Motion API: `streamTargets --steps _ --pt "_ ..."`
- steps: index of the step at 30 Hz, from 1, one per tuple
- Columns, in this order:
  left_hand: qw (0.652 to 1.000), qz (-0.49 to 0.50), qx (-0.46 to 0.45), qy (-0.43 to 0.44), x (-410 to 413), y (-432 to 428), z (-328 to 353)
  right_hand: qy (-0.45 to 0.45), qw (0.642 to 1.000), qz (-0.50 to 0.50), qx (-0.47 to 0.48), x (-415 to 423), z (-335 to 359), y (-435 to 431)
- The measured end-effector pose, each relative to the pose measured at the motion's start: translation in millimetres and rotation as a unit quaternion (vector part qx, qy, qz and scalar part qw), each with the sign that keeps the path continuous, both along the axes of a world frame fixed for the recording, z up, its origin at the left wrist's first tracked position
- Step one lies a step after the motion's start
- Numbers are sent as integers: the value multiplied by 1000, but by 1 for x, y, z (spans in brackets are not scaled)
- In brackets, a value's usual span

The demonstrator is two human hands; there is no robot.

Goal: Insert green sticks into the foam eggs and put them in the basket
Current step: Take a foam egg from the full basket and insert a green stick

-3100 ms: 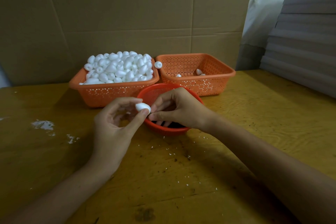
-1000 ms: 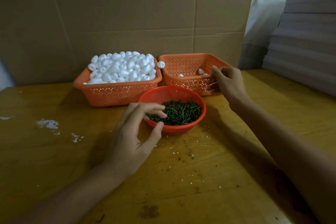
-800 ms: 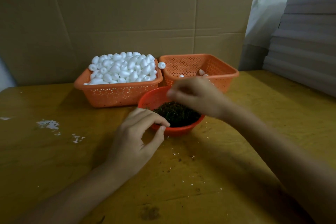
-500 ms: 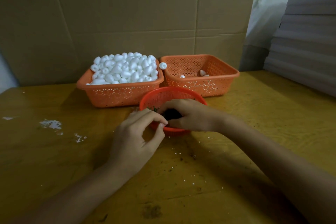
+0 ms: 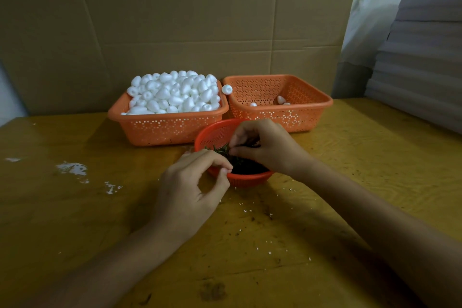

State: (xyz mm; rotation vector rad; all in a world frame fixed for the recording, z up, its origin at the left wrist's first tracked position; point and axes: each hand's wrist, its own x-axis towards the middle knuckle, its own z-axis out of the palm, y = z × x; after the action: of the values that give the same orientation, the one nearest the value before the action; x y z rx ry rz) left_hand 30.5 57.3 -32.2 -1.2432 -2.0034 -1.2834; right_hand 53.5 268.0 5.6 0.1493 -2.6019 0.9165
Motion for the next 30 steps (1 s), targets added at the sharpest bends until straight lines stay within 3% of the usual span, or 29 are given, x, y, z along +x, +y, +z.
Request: streamTargets --steps 4,8,13,19,30 --pt "1000 0 -5 8 1 0 0 -27 991 4 -134 1 2 3" --pt "1000 3 -3 6 0 1 0 -45 953 17 -299 3 7 6" --pt "1000 6 -5 5 0 0 -1 -45 910 15 -411 4 13 11" --pt "1000 8 -7 10 0 0 0 -66 884 33 -461 5 14 13" --pt "1000 6 -10 12 -1 1 0 -68 874 50 -479 4 13 14"
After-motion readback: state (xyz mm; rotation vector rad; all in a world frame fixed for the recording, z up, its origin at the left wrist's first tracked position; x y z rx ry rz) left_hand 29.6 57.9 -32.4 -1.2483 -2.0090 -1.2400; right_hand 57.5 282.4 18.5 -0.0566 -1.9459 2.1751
